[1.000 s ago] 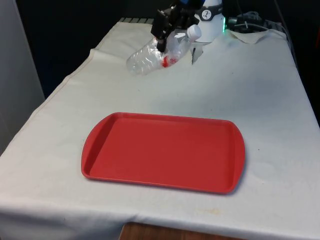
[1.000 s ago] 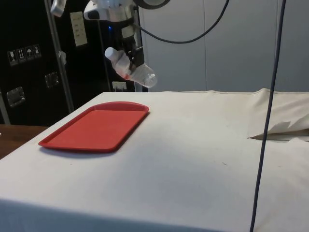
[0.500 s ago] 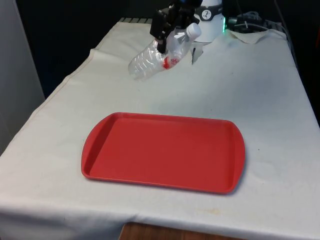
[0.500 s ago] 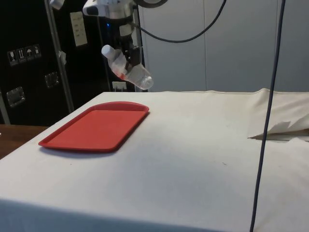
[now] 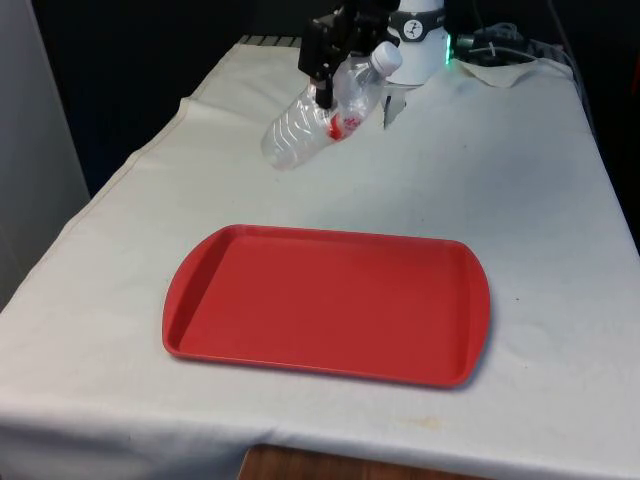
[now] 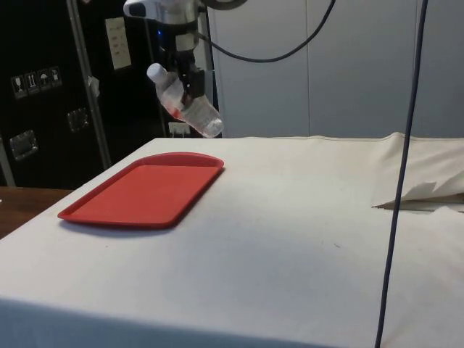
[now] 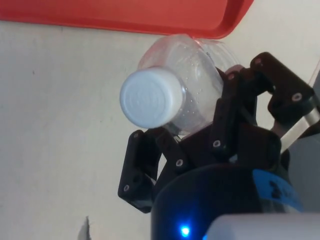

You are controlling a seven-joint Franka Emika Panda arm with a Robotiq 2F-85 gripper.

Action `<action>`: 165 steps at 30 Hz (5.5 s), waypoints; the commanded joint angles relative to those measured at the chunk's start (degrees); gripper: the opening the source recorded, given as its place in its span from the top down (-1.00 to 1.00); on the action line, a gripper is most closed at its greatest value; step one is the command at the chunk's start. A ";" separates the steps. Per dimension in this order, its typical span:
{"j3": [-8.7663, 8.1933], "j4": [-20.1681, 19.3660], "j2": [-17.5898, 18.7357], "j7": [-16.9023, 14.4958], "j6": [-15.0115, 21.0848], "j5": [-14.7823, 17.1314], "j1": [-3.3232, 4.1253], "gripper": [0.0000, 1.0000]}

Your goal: Place the bottle upright on the tray.

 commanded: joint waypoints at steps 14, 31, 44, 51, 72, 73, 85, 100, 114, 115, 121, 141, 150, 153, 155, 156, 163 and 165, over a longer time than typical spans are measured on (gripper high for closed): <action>-0.34 -0.06 0.34 -2.81 4.53 6.30 -0.52 0.34; -0.74 0.00 0.63 -5.61 8.19 13.12 -0.63 0.34; -0.63 0.29 0.92 -8.14 10.49 18.79 -0.92 0.34; -0.57 0.63 1.26 -10.37 11.75 23.15 -1.09 0.34; -0.40 2.18 2.64 -17.70 13.92 36.78 -1.32 0.34; -0.40 2.23 2.69 -18.11 13.92 37.47 -1.32 0.34; -0.40 3.21 3.95 -22.35 14.38 44.92 -1.26 0.34; -0.40 4.93 6.13 -26.24 14.50 52.02 -1.38 0.34; -0.74 6.42 8.77 -29.22 15.64 56.67 -1.43 0.34; -1.49 6.13 8.65 -28.25 14.95 55.46 -0.92 0.34; -0.63 6.99 9.80 -30.88 16.44 59.70 -1.55 0.34; -1.55 8.82 12.61 -36.84 16.44 70.19 -0.92 0.34; -1.60 9.74 14.09 -40.45 16.44 76.03 -0.97 0.34; -0.80 10.54 14.73 -43.26 16.50 79.81 -1.66 0.34; -0.86 10.66 14.95 -44.18 16.44 81.13 -1.72 0.34; -0.86 10.71 15.13 -44.63 16.39 81.76 -1.72 0.34; -1.03 11.29 16.10 -47.56 16.16 85.94 -1.78 0.34; -1.03 11.46 16.33 -48.24 16.10 86.97 -1.78 0.34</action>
